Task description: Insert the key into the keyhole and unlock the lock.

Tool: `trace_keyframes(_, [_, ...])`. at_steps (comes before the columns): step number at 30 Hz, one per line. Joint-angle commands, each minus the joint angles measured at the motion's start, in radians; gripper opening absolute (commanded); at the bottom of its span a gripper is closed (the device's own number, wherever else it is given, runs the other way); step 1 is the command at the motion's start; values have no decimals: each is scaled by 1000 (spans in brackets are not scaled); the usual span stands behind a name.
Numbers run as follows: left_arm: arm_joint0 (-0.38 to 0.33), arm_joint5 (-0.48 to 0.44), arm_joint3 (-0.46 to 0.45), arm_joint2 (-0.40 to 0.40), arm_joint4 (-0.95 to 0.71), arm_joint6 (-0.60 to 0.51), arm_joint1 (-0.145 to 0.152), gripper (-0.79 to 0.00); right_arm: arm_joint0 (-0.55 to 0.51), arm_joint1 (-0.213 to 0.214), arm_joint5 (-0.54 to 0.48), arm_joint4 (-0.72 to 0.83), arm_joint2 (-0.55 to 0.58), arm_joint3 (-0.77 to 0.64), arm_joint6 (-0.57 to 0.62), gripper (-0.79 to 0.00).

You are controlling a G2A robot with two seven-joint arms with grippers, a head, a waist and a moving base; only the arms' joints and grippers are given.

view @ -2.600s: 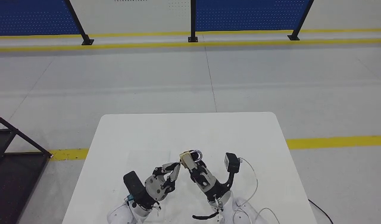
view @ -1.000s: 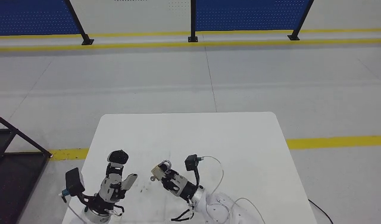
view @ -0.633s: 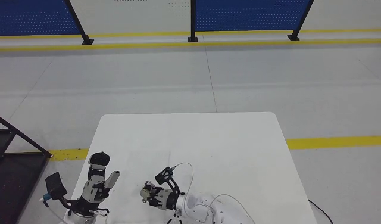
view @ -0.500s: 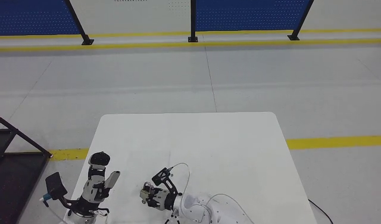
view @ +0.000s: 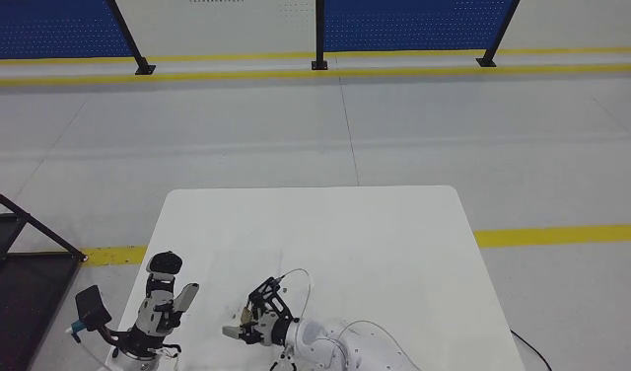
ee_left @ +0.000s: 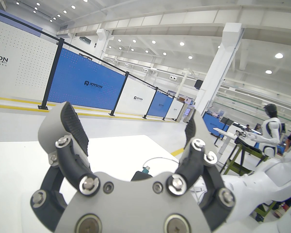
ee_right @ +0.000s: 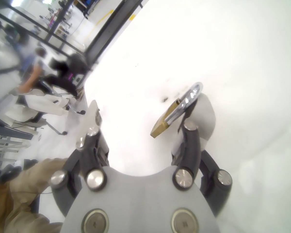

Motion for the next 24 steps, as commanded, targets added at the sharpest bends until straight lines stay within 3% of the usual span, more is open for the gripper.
trace_keyframes(1, [0, 0, 0, 0, 0, 0, 0, 0, -7, 7, 1, -16, 10, -19, -8, 0])
trace_keyframes(13, [0, 0, 0, 0, 0, 0, 0, 0, -147, 103, 21, -152, 178, -316, -37, 0])
trace_keyframes(24, [0, 0, 0, 0, 0, 0, 0, 0, -429, 209, -30, -305, 418, -712, -80, 0])
